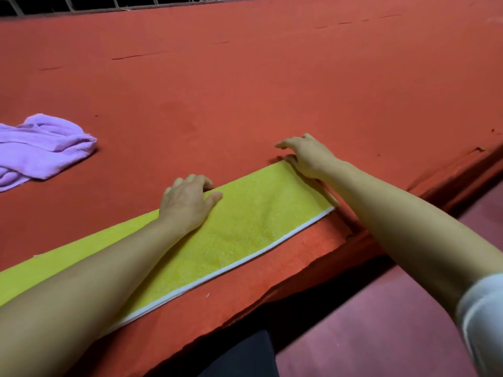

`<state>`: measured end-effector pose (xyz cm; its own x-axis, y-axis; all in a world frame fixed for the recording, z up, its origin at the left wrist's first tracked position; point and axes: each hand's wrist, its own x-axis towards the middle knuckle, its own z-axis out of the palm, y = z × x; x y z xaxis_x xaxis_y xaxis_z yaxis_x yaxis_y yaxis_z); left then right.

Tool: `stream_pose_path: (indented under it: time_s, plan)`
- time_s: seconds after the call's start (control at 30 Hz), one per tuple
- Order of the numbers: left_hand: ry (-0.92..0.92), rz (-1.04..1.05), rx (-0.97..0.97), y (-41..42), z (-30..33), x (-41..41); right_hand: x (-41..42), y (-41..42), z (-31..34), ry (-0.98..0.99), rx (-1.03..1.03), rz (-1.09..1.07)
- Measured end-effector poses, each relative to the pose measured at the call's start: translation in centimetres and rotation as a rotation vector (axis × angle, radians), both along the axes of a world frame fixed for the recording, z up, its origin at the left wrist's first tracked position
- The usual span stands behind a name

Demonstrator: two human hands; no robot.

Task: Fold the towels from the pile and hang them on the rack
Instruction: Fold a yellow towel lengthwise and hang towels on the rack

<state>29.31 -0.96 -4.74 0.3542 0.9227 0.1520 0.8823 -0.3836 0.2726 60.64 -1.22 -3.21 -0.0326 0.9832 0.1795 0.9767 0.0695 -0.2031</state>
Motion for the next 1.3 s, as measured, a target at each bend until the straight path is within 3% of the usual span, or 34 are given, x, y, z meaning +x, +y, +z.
stream_pose_path:
  time_s: [0.1,0.3,0.5,0.73,1.0,1.3]
  plan:
    - [-0.013,-0.016,-0.005,0.4,-0.1,-0.5,0.4,1.1,0.1,-0.103,-0.106,0.062]
    - [0.048,-0.031,-0.061,0.6,0.3,-1.0,1.2,1.3,1.0,-0.098,-0.144,0.101]
    - [-0.118,-0.083,-0.264,1.7,1.3,-3.4,1.5,0.9,1.3,0.005,-0.068,0.093]
    - [-0.374,-0.072,-0.18,-1.6,3.9,-4.7,2.1,-2.8,3.2,0.179,0.107,0.085]
    - [-0.273,-0.099,-0.073,-8.9,4.3,-5.3,2.9,-10.9,2.2,0.161,0.14,0.163]
    - [-0.2,-0.167,0.066,-12.9,2.5,-4.8,2.8,-15.6,0.9,-0.086,0.205,0.177]
